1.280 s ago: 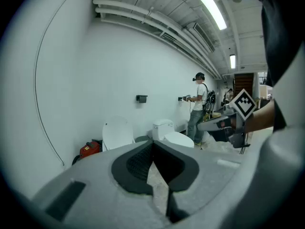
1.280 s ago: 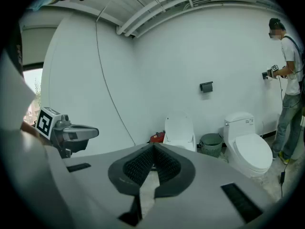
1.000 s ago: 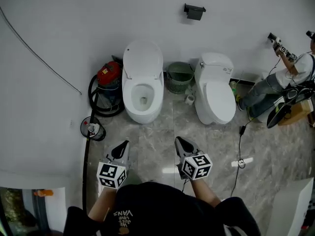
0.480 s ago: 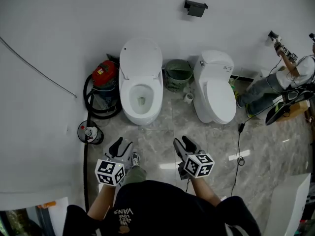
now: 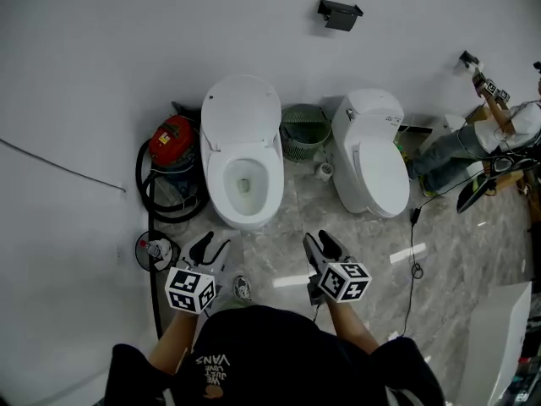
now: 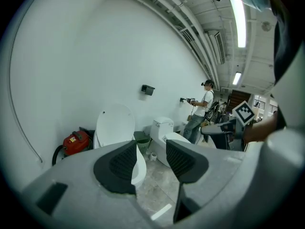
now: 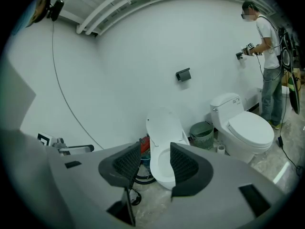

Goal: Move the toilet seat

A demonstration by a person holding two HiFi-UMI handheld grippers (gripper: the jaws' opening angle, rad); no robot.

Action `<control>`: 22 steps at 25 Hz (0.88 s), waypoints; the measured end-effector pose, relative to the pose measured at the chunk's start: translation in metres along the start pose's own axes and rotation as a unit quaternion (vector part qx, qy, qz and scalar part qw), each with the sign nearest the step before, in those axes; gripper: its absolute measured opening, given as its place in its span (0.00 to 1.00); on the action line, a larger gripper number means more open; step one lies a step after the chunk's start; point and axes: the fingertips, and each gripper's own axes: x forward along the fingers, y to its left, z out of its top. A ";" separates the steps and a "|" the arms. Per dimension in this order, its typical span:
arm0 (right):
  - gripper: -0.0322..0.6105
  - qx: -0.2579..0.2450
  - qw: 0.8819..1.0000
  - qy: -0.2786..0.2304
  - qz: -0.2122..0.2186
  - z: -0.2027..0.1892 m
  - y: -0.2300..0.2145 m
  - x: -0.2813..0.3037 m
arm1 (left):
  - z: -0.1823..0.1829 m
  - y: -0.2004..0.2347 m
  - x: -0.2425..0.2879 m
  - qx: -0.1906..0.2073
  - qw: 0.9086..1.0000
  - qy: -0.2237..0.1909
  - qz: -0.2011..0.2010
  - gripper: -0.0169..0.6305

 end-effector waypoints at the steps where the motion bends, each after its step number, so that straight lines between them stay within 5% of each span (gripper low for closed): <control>1: 0.32 0.003 1.000 -0.002 -0.006 0.002 0.001 0.009 | 0.003 0.010 0.004 0.000 1.000 0.002 -0.003 0.32; 11: 0.32 0.009 0.999 0.019 -0.041 -0.002 0.000 0.070 | -0.009 0.082 0.027 -0.034 0.999 0.011 0.006 0.33; 22: 0.34 0.015 0.996 0.074 -0.049 -0.026 -0.039 0.141 | -0.069 0.146 0.048 -0.113 0.990 0.049 0.075 0.34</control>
